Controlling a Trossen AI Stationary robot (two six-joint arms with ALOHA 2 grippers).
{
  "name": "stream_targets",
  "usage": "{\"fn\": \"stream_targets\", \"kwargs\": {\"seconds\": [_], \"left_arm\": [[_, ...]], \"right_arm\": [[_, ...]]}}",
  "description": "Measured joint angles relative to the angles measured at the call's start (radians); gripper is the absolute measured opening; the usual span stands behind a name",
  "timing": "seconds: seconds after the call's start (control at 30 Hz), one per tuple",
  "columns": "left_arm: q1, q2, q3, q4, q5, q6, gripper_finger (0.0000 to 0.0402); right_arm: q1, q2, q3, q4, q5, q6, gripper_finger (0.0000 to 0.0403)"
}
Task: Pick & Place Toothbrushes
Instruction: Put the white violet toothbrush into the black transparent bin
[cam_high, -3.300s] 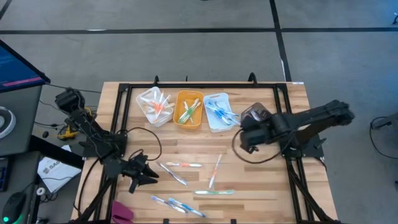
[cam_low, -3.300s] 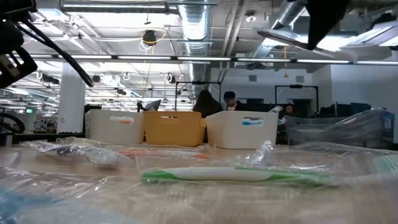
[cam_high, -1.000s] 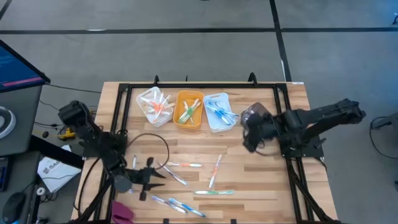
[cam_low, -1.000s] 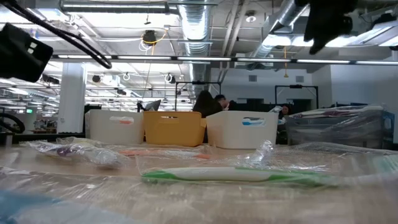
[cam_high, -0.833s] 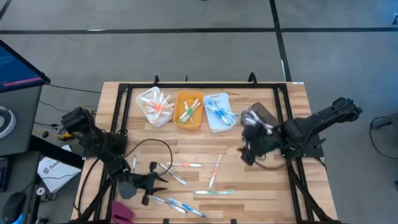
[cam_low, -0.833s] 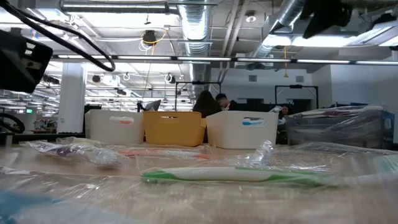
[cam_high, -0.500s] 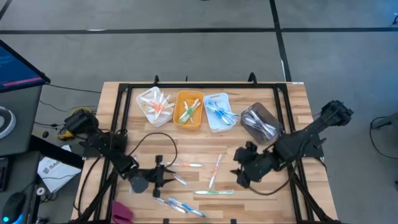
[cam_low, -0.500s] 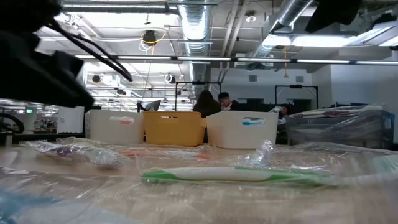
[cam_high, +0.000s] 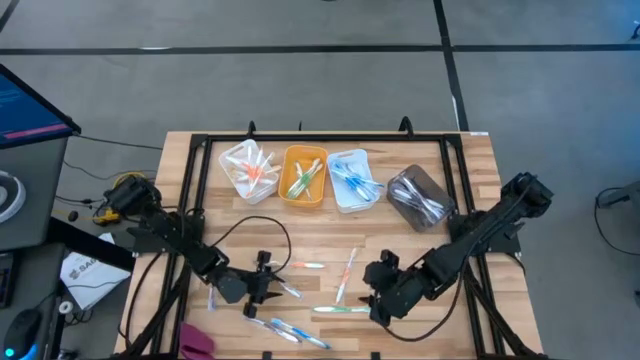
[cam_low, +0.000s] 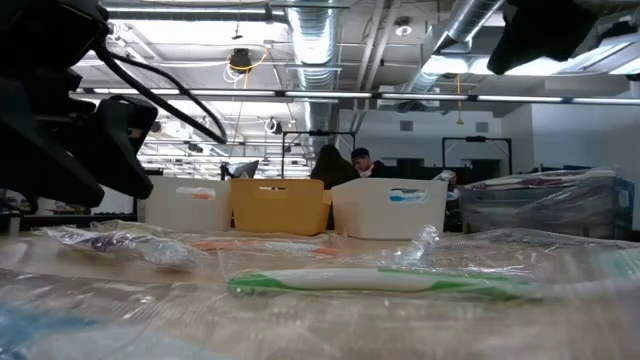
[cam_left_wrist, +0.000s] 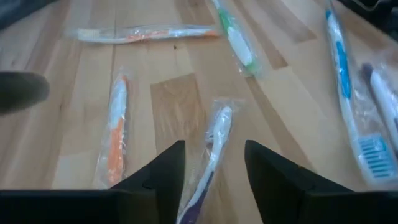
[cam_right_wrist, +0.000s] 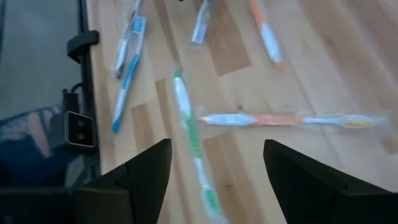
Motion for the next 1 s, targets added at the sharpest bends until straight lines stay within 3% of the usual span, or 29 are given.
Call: {"fn": "stream_targets", "kwargs": {"seconds": [0.27, 0.53, 0.8, 1.0], "left_arm": [[0.046, 0.0, 0.0, -0.01, 0.025, 0.089, 0.0225], [0.059, 0.082, 0.0, 0.0, 0.12, 0.119, 0.0234], [0.059, 0.15, 0.004, 0.035, 0.08, 0.01, 0.0199], [0.051, 0.118, 0.001, 0.02, 0.077, 0.016, 0.0098]], "right_arm": [[0.029, 0.05, 0.0, 0.152, -0.035, 0.044, 0.0249], [0.046, 0.05, 0.0, 0.266, -0.03, 0.012, 0.0249], [0.046, 0.05, 0.0, 0.392, -0.023, -0.144, 0.0249], [0.045, 0.05, 0.0, 0.445, -0.022, -0.226, 0.0249]]}}
